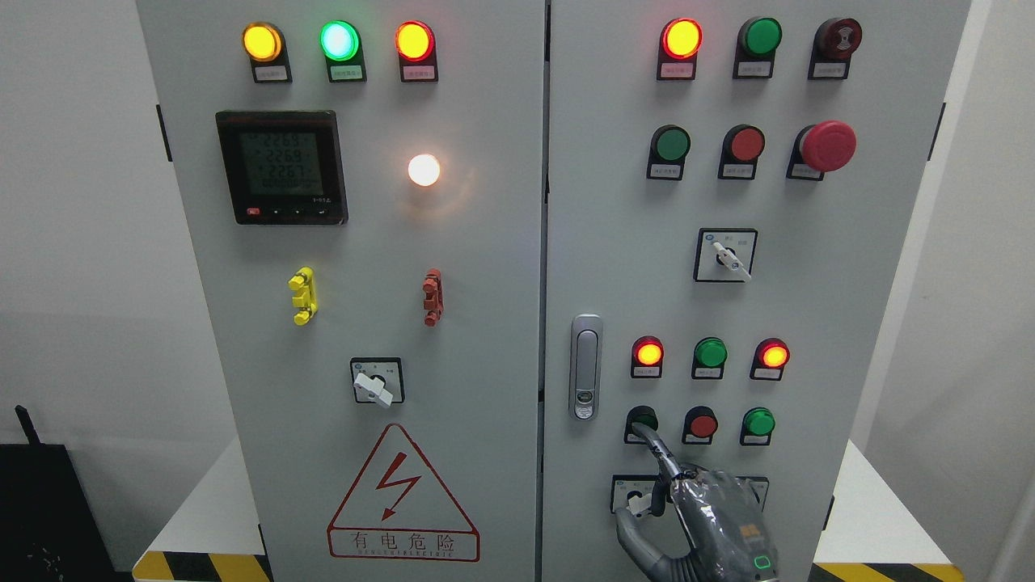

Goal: Press green start button
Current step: 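Pull the right hand back down away from the button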

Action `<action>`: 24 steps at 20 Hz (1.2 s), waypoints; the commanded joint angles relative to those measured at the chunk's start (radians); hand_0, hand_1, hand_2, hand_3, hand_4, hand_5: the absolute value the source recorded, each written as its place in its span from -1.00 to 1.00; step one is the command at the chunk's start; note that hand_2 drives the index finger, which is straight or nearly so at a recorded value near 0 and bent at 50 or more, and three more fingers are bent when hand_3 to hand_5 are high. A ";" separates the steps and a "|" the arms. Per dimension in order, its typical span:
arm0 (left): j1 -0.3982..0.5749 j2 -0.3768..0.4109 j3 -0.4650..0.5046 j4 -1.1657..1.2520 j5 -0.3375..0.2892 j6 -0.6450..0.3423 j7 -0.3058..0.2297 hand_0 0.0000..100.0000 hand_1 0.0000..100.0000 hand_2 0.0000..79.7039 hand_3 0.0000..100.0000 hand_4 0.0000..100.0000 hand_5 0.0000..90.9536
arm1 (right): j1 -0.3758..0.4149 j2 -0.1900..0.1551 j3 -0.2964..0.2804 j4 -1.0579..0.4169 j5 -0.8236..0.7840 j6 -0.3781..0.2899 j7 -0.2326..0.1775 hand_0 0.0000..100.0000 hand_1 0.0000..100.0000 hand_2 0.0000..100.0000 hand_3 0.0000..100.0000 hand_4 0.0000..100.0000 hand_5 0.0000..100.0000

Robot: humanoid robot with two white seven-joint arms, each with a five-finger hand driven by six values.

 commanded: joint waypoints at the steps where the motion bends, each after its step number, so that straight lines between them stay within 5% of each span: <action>1: 0.026 0.000 0.000 0.000 0.000 0.000 0.000 -0.76 0.11 -1.00 -1.00 -1.00 -1.00 | 0.012 0.000 -0.003 -0.028 -0.006 -0.001 -0.002 0.11 -0.21 -1.00 0.52 0.46 0.46; 14: 0.026 0.000 0.000 0.000 0.000 0.000 0.000 -0.76 0.11 -1.00 -1.00 -1.00 -1.00 | 0.044 0.000 -0.007 -0.097 -0.012 -0.004 -0.004 0.14 -0.20 -1.00 0.54 0.46 0.46; 24: 0.026 0.000 0.001 -0.001 0.000 0.000 0.000 -0.76 0.11 -1.00 -1.00 -1.00 -1.00 | 0.096 0.000 0.003 -0.140 -0.176 0.010 0.024 0.22 -0.17 -1.00 0.53 0.42 0.38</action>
